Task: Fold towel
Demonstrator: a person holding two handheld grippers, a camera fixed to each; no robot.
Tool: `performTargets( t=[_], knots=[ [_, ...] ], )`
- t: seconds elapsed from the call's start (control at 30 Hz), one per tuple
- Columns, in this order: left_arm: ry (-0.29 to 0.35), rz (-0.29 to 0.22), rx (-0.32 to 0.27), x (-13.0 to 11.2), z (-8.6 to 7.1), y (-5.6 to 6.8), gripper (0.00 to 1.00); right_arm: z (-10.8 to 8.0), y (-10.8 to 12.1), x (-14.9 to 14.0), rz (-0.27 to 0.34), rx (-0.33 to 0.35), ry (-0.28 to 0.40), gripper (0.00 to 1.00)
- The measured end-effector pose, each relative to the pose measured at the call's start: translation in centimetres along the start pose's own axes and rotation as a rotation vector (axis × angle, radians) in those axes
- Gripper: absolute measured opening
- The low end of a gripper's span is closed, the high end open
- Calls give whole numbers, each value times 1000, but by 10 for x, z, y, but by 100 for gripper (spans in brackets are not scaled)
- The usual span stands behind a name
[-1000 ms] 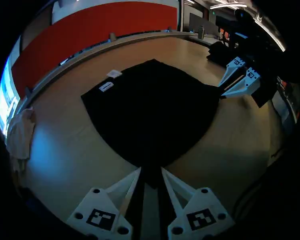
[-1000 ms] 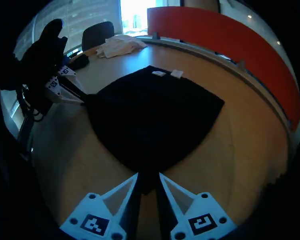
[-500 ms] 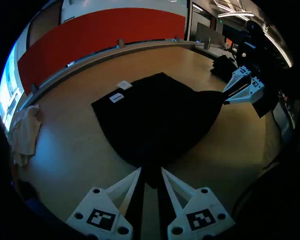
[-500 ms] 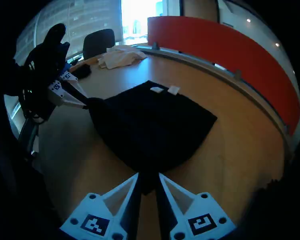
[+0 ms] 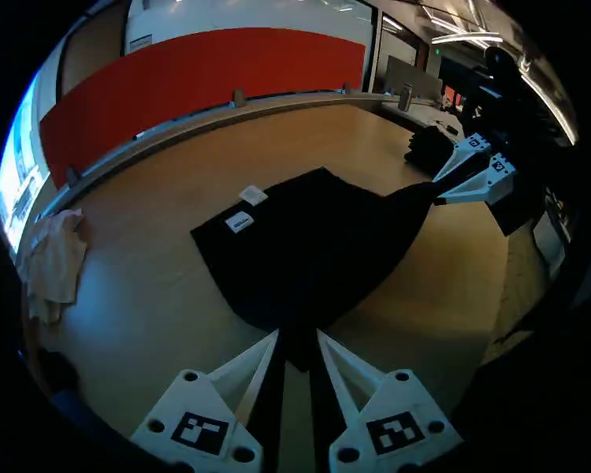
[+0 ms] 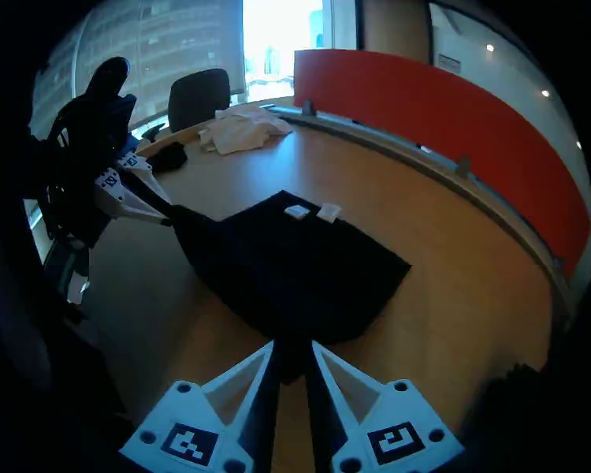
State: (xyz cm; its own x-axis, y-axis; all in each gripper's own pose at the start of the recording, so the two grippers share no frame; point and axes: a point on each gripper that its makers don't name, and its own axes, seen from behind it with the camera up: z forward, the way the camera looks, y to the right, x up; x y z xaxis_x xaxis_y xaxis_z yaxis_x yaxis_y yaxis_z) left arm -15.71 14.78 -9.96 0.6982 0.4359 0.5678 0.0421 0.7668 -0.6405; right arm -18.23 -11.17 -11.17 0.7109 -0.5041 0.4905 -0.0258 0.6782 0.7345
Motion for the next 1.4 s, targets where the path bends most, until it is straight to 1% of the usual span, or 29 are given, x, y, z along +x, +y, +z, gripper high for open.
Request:
performTargets(
  t=[0.4, 0.57, 1.0, 1.4],
  knots=[
    [7, -18, -12, 8, -19, 10, 18, -19, -12, 6, 10, 20, 1, 19],
    [11, -16, -15, 12, -26, 11, 18, -27, -15, 10, 13, 28, 3, 19],
    [13, -7, -29, 17, -40, 15, 18, -42, -25, 21, -6, 48, 5, 19],
    [16, -4, -38, 21, -52, 16, 18, -55, -31, 24, 0, 58, 6, 19]
  ],
)
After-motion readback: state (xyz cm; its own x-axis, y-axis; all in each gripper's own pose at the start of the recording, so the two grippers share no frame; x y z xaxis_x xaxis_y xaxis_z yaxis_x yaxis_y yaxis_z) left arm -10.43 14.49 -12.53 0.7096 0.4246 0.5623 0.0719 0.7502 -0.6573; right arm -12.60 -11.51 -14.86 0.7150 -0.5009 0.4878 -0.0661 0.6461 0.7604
